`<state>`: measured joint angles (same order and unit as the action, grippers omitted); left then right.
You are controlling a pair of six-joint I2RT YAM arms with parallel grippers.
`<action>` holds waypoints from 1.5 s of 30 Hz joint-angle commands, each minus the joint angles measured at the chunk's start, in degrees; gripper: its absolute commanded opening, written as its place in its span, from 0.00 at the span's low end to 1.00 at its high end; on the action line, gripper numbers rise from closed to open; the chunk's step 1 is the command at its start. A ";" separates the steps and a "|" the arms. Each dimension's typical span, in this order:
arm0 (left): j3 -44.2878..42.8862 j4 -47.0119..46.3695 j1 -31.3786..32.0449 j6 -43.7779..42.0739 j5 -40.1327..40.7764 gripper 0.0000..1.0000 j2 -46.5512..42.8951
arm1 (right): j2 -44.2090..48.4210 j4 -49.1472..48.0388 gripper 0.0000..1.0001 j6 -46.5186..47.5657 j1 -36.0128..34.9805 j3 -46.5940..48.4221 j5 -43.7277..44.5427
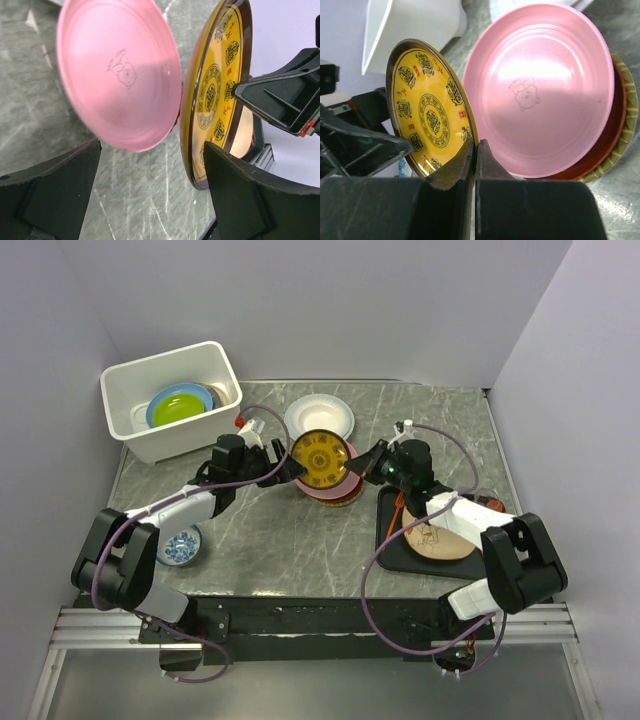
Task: Place the plates into the plastic bin on the countertop
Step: Place the plate in the plastic bin.
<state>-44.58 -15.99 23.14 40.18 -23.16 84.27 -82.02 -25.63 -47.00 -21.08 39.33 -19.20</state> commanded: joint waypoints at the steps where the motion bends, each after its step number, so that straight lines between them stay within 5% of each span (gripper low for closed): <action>1: -1.39 -5.19 0.86 0.95 -2.50 0.88 -0.07 | 3.35 -0.48 0.00 0.42 -0.45 0.57 -1.28; 11: -2.18 -5.54 2.53 1.83 -1.89 0.70 -0.33 | 0.90 -1.53 0.00 -0.46 -2.56 2.06 -3.39; 18: -1.92 -3.53 2.53 1.39 1.18 0.01 -2.71 | -1.04 -3.11 0.00 -1.25 -3.62 3.47 -3.91; 27: -1.57 -3.70 2.53 1.30 1.98 0.01 -2.45 | -0.87 -4.52 0.10 -2.22 -3.62 1.45 -4.27; 34: -2.18 -5.81 2.53 2.27 0.57 0.01 0.02 | 4.22 -1.27 0.65 -0.64 -3.70 -1.10 -1.63; 37: -2.70 -6.16 2.53 2.09 0.57 0.01 0.72 | 7.12 1.28 0.79 0.59 -3.53 -2.24 0.30; 45: -3.32 -2.48 2.53 0.34 3.29 0.01 -1.29 | 10.83 3.92 0.91 2.01 -3.62 -3.56 2.07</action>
<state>-45.15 -18.31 25.50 42.57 -21.82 85.62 -73.08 -21.96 -46.41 -24.25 35.99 -18.52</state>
